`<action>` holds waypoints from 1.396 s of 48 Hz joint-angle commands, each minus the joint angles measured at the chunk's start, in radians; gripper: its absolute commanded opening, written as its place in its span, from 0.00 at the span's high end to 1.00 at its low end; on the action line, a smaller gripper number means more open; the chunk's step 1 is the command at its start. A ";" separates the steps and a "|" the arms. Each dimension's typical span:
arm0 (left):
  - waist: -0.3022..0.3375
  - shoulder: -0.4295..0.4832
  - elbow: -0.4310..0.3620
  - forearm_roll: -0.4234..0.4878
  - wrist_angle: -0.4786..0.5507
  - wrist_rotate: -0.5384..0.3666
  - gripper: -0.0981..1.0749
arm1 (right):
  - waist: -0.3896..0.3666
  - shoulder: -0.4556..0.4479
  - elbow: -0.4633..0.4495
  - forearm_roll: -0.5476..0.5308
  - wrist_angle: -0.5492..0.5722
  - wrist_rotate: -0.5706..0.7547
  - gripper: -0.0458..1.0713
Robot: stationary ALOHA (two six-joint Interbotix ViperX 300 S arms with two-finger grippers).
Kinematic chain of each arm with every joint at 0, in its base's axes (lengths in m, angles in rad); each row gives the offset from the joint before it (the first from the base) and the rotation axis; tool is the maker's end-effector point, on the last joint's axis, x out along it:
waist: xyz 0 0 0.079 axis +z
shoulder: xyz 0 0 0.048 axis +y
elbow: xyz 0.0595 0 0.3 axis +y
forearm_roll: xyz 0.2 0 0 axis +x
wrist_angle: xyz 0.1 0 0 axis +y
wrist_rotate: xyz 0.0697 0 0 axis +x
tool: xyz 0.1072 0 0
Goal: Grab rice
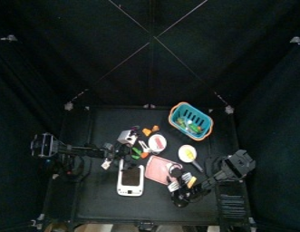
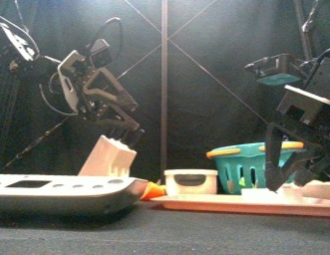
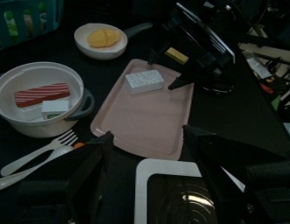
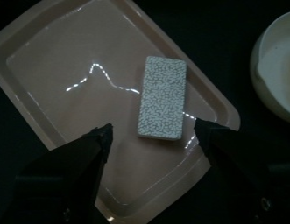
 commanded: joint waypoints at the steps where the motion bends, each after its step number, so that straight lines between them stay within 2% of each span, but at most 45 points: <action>1: 0.000 -0.006 -0.014 -0.003 -0.008 0.000 0.08 | -0.023 -0.009 0.002 -0.006 -0.029 0.003 0.04; 14: 0.002 -0.005 -0.006 -0.005 -0.008 0.000 0.08 | -0.052 -0.003 0.021 -0.017 -0.044 0.005 0.09; 27: 0.002 -0.005 -0.005 -0.009 -0.008 0.000 0.08 | -0.055 0.003 0.021 -0.014 -0.077 0.002 0.24; 42: 0.002 -0.005 -0.002 -0.014 -0.008 0.000 0.08 | -0.054 -0.008 0.020 -0.018 -0.092 0.003 0.37; 67: 0.005 -0.005 0.003 -0.014 -0.008 0.002 0.08 | -0.051 -0.069 -0.008 -0.055 -0.080 0.003 0.40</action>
